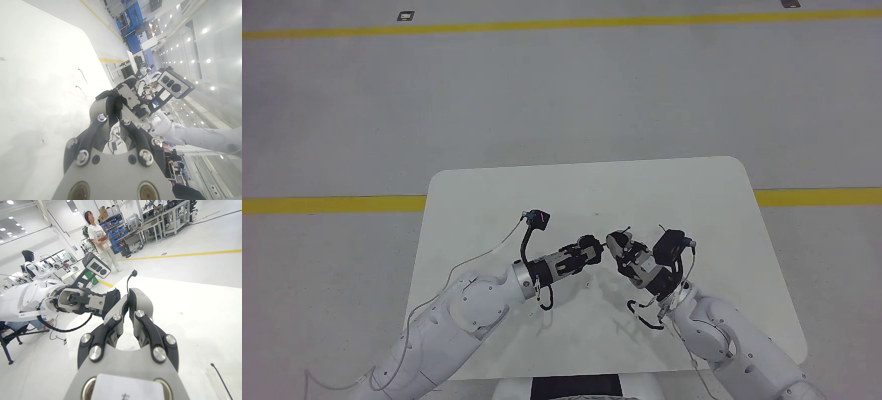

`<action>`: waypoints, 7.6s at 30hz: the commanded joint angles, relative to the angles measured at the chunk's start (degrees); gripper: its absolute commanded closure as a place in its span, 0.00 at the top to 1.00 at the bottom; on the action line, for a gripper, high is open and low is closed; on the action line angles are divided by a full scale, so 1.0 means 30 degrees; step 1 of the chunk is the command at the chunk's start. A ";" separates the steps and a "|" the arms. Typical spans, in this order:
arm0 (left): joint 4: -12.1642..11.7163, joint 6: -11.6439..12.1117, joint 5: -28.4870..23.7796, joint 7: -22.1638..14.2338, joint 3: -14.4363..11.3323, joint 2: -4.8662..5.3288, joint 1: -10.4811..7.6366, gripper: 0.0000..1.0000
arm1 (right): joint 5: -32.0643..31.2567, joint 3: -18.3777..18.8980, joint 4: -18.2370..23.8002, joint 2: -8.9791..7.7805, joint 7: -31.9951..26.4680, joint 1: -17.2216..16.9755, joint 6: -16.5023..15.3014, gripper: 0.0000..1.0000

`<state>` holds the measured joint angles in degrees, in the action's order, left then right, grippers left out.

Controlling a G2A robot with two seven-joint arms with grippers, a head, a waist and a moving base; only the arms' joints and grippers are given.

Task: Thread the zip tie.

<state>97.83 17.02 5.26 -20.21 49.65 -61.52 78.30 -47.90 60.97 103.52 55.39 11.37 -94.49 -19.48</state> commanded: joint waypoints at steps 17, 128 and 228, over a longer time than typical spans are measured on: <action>0.0000 0.0000 0.0000 0.0000 0.0000 0.0000 0.0000 0.00 | 0.0413 -0.0284 -0.0281 -0.0108 -0.0223 0.0324 0.0000 0.00; -0.0521 0.0346 -1.6791 -0.4739 0.0110 -0.1264 0.0824 0.00 | -1.2209 -0.3113 -0.8496 0.2275 1.9626 0.2670 0.9747 1.00; -0.0536 0.0305 -1.6886 -0.5048 0.0141 -0.1285 0.0960 0.00 | -1.4017 -0.2073 -0.8778 0.4422 1.9676 0.3347 0.7830 0.05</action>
<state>96.22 17.93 -45.40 -35.35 50.08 -65.37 81.18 -89.94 54.71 77.18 68.63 70.41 -84.44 4.03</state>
